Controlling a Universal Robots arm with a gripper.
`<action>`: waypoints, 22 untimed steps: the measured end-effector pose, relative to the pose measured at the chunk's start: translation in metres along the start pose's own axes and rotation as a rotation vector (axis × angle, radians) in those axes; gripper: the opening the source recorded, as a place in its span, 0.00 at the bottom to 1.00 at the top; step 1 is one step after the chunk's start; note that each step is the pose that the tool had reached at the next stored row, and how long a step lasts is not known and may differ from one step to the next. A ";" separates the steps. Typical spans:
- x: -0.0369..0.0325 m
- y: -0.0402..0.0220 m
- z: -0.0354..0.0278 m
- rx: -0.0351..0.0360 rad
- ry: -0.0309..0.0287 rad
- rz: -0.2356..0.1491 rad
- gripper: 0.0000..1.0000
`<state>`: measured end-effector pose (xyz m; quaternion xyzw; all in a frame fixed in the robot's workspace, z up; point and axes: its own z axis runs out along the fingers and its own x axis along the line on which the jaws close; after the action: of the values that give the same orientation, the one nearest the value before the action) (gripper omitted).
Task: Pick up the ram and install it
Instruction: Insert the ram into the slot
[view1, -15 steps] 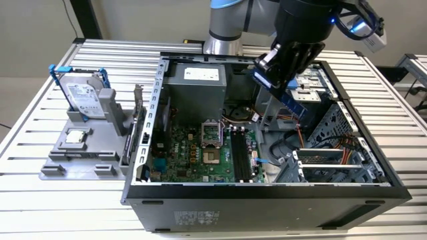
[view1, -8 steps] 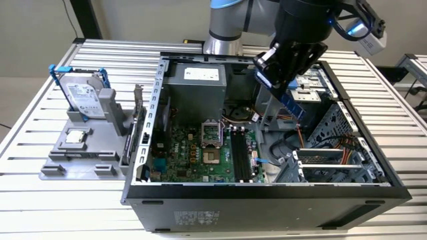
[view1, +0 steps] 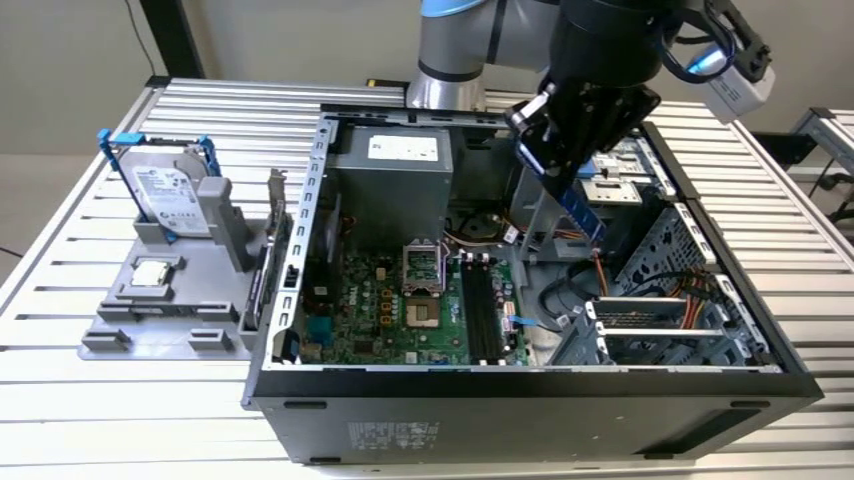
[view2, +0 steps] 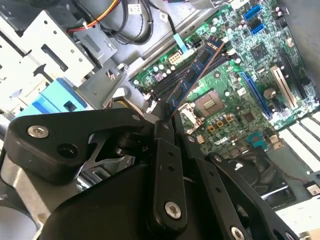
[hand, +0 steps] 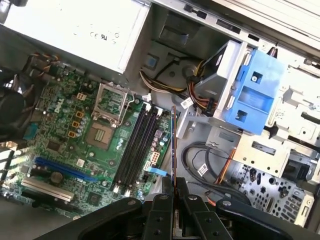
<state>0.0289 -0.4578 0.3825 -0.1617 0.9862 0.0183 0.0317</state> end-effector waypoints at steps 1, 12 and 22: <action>0.0000 0.0000 0.0000 0.0009 -0.0004 0.012 0.00; 0.0000 0.0000 0.0000 0.0096 -0.0037 0.140 0.00; 0.0000 0.0000 0.0000 0.0165 -0.0062 0.241 0.00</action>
<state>0.0288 -0.4578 0.3825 -0.0419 0.9985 0.0143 0.0336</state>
